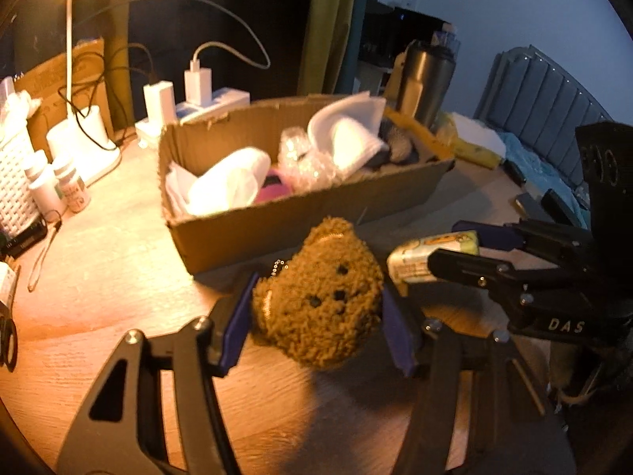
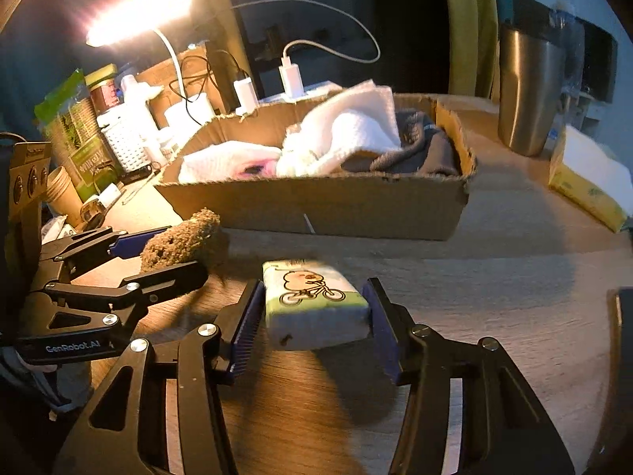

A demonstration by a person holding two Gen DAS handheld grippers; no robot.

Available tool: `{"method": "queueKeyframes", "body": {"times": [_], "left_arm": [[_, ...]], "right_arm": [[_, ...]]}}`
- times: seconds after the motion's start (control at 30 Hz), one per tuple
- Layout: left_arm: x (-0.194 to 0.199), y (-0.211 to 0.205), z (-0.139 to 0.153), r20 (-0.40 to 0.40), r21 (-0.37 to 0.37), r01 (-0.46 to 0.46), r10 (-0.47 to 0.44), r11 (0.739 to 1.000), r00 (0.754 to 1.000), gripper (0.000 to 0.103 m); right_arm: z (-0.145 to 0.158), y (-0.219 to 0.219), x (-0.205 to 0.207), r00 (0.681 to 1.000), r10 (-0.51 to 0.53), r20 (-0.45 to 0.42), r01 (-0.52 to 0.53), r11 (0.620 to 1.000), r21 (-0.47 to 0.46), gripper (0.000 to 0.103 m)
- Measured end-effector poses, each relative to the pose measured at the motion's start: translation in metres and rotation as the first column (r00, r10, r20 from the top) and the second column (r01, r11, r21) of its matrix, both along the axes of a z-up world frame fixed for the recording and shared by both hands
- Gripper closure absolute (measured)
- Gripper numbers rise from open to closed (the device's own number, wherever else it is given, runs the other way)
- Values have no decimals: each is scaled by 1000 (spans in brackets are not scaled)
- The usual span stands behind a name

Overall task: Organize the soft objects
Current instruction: 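Grasp the brown fuzzy bear sponge with the left tool while the right tool grasps the green tissue pack, then carry the bear sponge and tissue pack with both tools into the box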

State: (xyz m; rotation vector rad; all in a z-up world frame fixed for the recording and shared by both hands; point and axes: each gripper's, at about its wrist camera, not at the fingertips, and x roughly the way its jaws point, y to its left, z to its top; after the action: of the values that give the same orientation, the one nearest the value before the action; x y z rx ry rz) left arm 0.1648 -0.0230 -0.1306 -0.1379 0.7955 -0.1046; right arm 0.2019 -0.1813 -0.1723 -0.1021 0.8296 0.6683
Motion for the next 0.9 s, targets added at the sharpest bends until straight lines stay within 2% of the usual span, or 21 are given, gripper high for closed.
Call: {"method": "queueKeyframes", "body": {"times": [0.4,0.9], "left_arm": [[-1,-2,32,65,-5,9,-8,1000,998,43],[14,21,62,147,3,-40,39,999,988,43]], "right_arm": [[29,-3,-8,998,3,61,-4,1000,4,51],[62,-9,14,993,-6,121,1,999,42,51]]}}
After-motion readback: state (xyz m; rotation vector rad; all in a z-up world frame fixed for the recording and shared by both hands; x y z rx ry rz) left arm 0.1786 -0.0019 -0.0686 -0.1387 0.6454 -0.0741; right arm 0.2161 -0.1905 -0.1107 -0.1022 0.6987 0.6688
